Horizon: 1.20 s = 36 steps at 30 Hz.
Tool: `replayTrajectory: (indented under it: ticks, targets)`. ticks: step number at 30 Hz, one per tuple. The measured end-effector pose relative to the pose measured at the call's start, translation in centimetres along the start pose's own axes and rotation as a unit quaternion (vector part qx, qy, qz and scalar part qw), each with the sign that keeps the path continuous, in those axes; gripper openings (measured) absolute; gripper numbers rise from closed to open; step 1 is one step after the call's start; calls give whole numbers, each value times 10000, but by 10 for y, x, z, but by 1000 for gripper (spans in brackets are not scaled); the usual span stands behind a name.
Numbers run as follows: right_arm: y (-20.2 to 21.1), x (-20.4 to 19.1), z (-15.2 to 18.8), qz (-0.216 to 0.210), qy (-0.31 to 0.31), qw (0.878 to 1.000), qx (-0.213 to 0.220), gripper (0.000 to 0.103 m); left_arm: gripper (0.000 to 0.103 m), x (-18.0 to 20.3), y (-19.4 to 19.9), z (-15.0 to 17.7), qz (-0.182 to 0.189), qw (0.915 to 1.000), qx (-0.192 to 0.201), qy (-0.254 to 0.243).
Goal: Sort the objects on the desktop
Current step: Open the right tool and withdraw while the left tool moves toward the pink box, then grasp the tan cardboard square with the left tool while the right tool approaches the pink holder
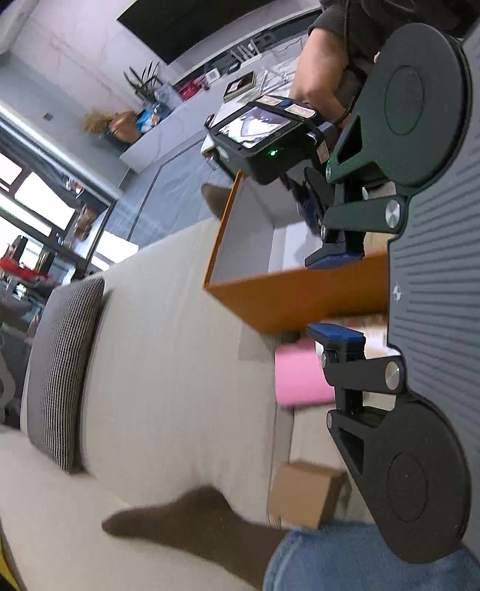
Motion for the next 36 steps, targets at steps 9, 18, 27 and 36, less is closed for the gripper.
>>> replayTrajectory:
  ticks: [9,18,27,36]
  targets:
    - [-2,3,3,163,-23,9999,-11,12,36,-46,16,8,-414,9988,-32,250]
    - [94,-17,-6,-17,-179,9938,1101,13,39,-85,50,6,-991,9951,-51,35]
    - [142,-104,-56,-696,238,9831,1677,19,65,-122,19,-14,-1153,9917,-441,-367]
    - [83,-134,-112,-838,260,9915,959,36,78,-155,-44,-19,-1225,9837,-1272,-351]
Point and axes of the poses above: each gripper's, at about its wrist camera, not at the fingertips, and y roughly against the way its jaws point, x to its right, z to its underside, the point moved 9 cm from there along -y, roughly the way its jaws point, and after that the axes turned 2 degrees about -x, right-handed, at the moved point
